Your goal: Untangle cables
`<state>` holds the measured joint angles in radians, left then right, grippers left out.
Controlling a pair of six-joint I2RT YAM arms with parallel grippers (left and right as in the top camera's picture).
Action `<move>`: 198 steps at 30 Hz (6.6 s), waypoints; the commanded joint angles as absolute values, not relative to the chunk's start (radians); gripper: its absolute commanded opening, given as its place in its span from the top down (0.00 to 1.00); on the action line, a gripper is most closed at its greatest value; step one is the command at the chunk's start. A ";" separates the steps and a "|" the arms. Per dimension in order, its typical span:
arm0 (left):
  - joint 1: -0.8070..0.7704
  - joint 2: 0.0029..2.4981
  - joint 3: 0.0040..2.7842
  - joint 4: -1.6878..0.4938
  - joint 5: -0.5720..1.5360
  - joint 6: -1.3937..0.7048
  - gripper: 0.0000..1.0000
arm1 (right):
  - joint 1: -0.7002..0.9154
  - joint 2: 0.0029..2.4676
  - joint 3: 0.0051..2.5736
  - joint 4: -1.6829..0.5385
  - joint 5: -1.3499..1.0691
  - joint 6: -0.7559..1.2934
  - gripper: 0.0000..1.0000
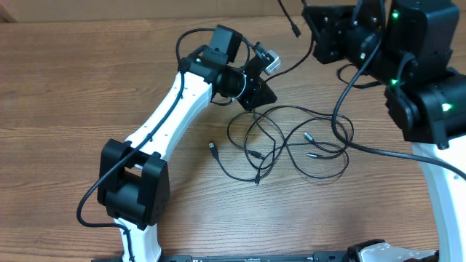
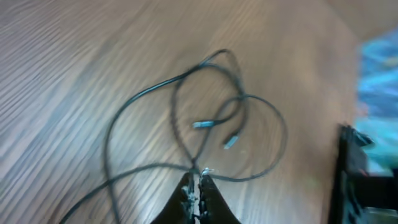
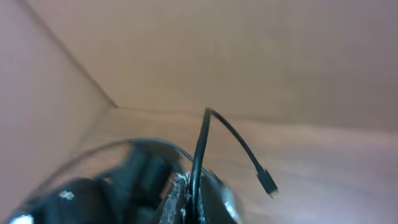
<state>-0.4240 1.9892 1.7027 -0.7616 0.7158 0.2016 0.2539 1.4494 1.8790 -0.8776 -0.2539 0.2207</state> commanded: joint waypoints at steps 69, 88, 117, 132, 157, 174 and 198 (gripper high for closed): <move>-0.079 1.460 1.777 -0.760 0.798 -0.741 0.96 | 0.610 1.627 1.174 0.057 -0.163 -0.097 0.00; -0.076 1.460 1.777 -0.755 0.913 -0.714 0.96 | 0.678 1.665 1.174 0.107 -0.214 -0.132 0.96; -0.076 1.460 1.777 -0.701 0.917 -0.741 0.96 | 0.686 1.695 1.174 0.149 -0.364 -0.128 0.34; -0.052 1.461 1.777 -0.759 0.915 -0.372 0.96 | 0.614 1.645 1.176 -0.088 -0.332 -0.215 0.04; -0.081 1.461 1.777 -0.710 0.937 -0.590 0.96 | 0.710 1.638 1.176 0.062 -0.371 -0.139 0.00; -0.079 1.462 1.777 -0.789 0.940 -0.284 0.96 | 0.694 1.638 1.176 -0.080 -0.241 -0.245 0.00; -0.154 1.462 1.777 -0.675 1.021 -0.643 0.96 | 0.699 1.693 1.176 0.176 -0.326 -0.078 0.51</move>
<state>-0.1482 1.4746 1.7554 -0.6804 0.9962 -0.6121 0.6964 1.6825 1.1725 0.1635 -0.2672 -0.1154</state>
